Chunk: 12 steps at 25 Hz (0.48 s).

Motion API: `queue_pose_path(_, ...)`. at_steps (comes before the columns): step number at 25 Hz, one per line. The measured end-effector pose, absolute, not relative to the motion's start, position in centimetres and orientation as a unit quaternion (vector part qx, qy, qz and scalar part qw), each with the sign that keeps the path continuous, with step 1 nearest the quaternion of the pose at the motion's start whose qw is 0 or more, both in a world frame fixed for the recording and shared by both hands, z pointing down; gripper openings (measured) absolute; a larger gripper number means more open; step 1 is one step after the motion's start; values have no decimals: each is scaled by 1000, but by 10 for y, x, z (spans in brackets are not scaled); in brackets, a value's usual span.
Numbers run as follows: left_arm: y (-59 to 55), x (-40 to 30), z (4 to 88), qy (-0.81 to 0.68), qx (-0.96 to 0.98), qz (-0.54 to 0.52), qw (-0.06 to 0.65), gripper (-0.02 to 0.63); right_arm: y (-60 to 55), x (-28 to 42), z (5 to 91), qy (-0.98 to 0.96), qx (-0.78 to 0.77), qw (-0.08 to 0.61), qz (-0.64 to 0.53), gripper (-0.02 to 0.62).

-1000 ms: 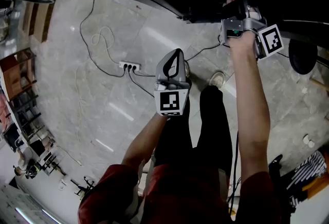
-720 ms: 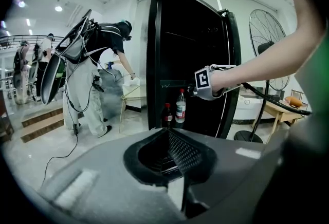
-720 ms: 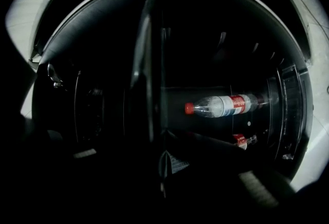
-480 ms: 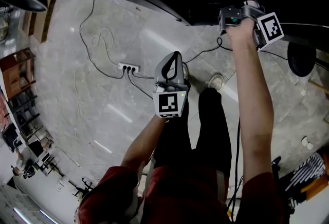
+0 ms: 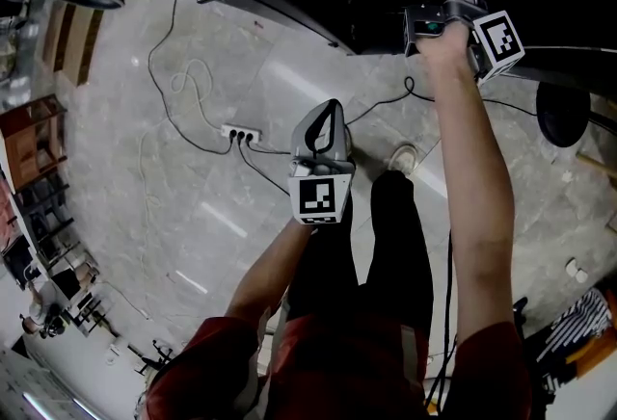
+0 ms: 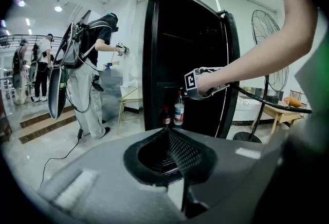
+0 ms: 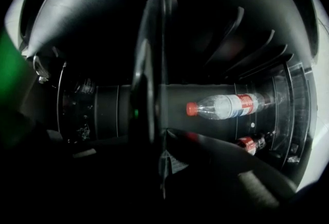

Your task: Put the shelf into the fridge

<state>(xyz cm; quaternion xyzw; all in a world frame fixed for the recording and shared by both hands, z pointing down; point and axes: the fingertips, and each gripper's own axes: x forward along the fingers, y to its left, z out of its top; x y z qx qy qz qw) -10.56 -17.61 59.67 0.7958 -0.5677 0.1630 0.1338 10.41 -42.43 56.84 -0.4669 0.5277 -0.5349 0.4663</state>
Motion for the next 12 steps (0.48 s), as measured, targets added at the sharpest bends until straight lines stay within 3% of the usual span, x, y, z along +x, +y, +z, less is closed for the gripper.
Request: queue_pose_path(12,-176,-99,606,-562,791,177,165,6,-423,117,567,500,-498,492,-509,26)
